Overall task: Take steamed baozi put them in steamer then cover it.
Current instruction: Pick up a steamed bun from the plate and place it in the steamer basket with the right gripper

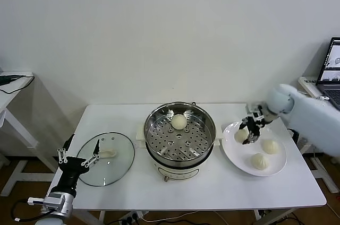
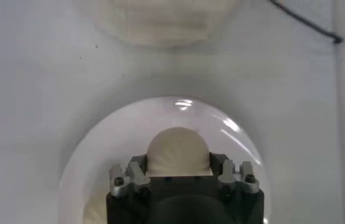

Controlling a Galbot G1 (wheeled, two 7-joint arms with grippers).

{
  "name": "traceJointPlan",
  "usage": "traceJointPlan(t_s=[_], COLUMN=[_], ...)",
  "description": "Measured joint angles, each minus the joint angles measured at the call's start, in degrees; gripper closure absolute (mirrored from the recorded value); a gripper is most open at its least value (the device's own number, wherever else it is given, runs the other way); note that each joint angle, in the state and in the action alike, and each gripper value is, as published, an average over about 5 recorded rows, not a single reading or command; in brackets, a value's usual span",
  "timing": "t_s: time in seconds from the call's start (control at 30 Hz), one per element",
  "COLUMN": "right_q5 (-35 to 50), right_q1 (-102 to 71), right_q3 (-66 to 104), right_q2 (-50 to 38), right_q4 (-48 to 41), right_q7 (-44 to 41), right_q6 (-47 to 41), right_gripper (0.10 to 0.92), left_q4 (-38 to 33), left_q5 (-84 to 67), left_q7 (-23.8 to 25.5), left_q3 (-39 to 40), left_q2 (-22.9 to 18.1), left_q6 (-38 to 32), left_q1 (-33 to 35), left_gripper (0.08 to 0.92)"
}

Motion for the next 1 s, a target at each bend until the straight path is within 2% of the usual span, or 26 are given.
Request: traceJointPlan(t_s=[0.27,0.5,0.7,1.0], right_q5=[12.71,21.04,24.46,25.34], right_q1=[17.36,25.04,26.21,22.52], right_q3=[-13.54,-19.03,-20.44,-20.24], right_q2=[0.75,6.82,15.15,26.89], right_q4=[10.19,15.44,15.33,10.57], right_q7=[2.06,5.63,8.48,10.08], right_q6=[-6.1,-12.52,-16.92,-20.82], right_gripper=[0.338,0.338,0.338,0.338], left_q4=[-0.5,-1.18,-1.51,-1.73], left_q5=[-0.3,-0.92,-1.57,-2.0], left_q7=[0.01,0.1,0.2,0.26], left_q3=[-0.13,-0.7,-1.4,-2.62], left_q2=[0.36,0.76,0.87,1.0], left_q6=[0.0,0.02,0.07,0.16], left_q1=[-0.42,-0.47,-0.42,-0.4], left_gripper=[0.177,0.177,0.177,0.177])
